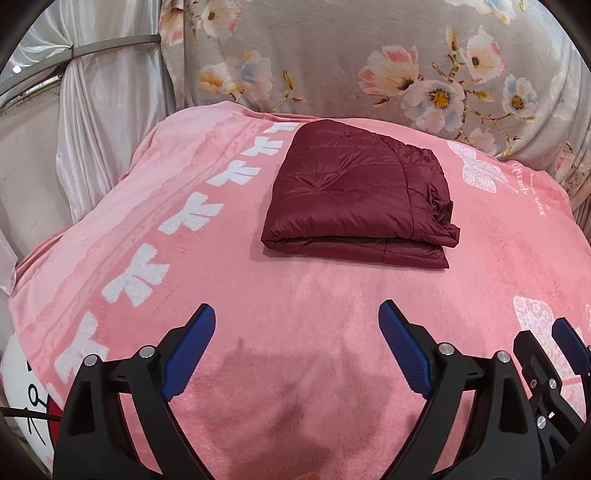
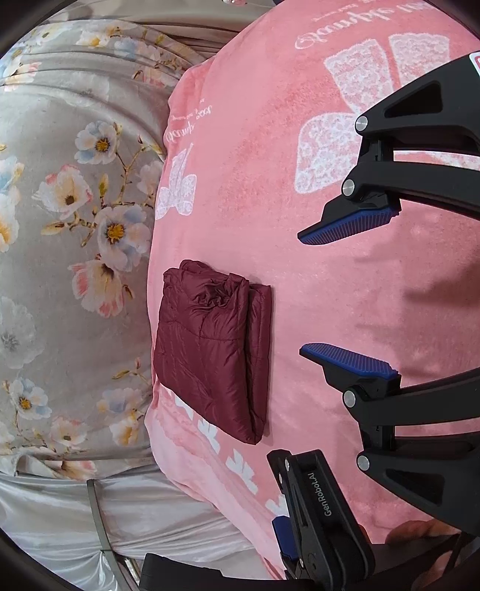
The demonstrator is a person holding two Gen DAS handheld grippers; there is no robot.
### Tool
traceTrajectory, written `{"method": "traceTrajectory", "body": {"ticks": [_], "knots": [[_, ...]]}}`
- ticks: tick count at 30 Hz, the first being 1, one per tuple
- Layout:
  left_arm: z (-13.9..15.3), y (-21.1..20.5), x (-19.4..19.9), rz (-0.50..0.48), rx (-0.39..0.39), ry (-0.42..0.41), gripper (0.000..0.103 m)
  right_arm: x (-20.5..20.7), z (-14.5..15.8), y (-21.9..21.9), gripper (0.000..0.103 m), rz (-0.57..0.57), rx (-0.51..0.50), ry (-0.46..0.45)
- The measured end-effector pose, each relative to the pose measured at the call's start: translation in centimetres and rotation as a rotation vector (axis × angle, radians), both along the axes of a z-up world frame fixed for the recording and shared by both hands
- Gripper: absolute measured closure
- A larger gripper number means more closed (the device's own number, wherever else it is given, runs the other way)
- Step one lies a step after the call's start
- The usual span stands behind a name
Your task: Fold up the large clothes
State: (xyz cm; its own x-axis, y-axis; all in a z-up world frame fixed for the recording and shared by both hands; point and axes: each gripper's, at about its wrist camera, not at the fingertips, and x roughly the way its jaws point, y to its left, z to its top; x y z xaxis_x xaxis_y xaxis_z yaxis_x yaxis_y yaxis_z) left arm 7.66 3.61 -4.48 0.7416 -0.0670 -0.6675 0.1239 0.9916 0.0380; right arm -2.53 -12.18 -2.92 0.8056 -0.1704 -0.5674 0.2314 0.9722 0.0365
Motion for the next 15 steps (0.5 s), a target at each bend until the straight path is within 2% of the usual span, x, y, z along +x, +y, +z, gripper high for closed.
{"method": "traceTrajectory", "body": {"ticks": [15], "knots": [[-1.5, -0.8, 0.5, -0.006, 0.029, 0.004, 0.015, 1.6, -1.2, 0.1, 0.044, -0.011, 0.009, 0.023]]}}
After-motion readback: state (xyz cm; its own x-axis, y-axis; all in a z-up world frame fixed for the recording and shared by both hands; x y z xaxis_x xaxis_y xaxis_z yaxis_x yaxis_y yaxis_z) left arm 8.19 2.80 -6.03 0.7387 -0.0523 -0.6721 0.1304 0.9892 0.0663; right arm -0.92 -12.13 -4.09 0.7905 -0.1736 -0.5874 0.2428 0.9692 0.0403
